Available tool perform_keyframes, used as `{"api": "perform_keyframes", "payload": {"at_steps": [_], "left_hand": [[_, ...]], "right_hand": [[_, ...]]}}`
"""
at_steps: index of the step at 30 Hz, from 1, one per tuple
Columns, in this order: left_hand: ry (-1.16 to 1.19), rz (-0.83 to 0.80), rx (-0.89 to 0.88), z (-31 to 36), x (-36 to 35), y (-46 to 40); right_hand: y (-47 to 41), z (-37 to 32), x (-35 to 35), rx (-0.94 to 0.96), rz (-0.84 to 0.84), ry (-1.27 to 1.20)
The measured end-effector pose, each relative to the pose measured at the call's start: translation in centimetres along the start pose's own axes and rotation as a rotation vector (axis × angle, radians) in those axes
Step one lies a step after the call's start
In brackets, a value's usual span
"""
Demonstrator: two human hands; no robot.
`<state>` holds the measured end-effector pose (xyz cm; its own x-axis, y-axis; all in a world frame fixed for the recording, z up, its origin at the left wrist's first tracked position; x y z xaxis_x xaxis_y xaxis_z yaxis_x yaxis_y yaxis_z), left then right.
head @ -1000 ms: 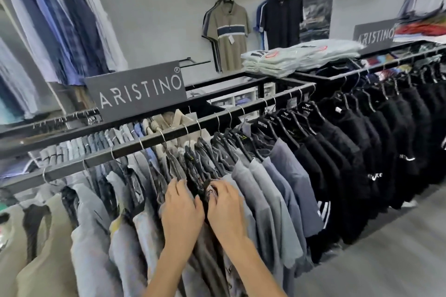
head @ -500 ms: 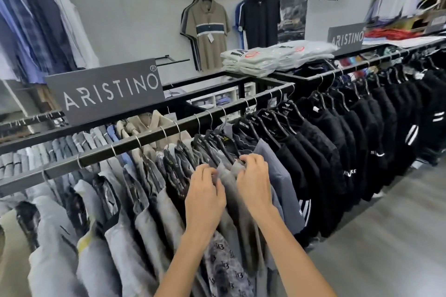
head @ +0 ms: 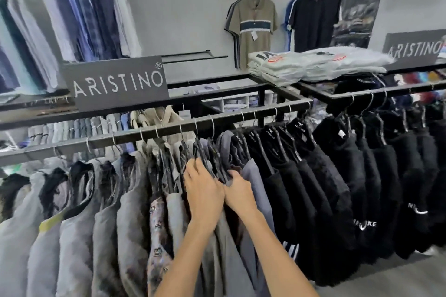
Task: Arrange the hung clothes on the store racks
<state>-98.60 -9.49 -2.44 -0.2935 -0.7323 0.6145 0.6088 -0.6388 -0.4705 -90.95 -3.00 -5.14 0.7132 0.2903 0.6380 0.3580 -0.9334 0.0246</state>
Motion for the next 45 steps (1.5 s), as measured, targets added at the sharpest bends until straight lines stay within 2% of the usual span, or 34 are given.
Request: {"api": "perform_keyframes", "payload": {"at_steps": [2,7,11,19,35,37,40,42,43,45], "left_hand": [[-0.113,0.007,0.016,0.1,-0.6,0.3],[-0.221,-0.009,0.071,0.1,-1.5,0.1],[-0.164,0.015,0.069,0.9,-1.1,0.2],[-0.093,0.048,0.053,0.5,-1.1,0.5],[-0.102,0.064,-0.02,-0.3,-1.1,0.6],[-0.11,0.091,-0.04,-0.2,-0.9,0.7],[-0.121,0.081,-0.037,-0.5,-0.9,0.6],[-0.113,0.057,-0.015,-0.5,-0.8,0.7],[-0.104,0.049,-0.002,-0.5,-0.8,0.8],[-0.091,0.044,0.004,-0.6,-0.8,0.9]], "right_hand": [[-0.1,0.6,-0.7,0.015,-0.047,-0.008],[-1.5,1.3,-2.1,0.052,0.002,-0.039],[-0.5,0.7,-1.0,0.036,0.052,-0.077],[-0.1,0.5,-1.3,0.019,0.027,-0.065],[-0.1,0.7,-1.5,-0.002,0.018,-0.113],[0.0,0.0,0.1,0.077,0.121,-0.07],[0.0,-1.0,3.6,0.283,0.416,-0.087],[-0.3,-1.1,5.0,0.348,0.559,-0.008],[-0.5,-0.8,5.3,0.331,0.58,0.07],[-1.0,-0.2,5.3,0.234,0.509,0.209]]}}
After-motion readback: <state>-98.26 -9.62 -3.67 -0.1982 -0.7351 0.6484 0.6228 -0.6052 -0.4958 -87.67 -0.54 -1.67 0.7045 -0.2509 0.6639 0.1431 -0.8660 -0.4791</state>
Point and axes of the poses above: each hand's wrist, its own y-axis away from the middle knuckle, its own x-axis out of the back of the hand, z = x × y, the point moved 2 cm from there along -y, towards the middle knuckle, and after that the axes turned 9 degrees about y, right-handed, at the moved point
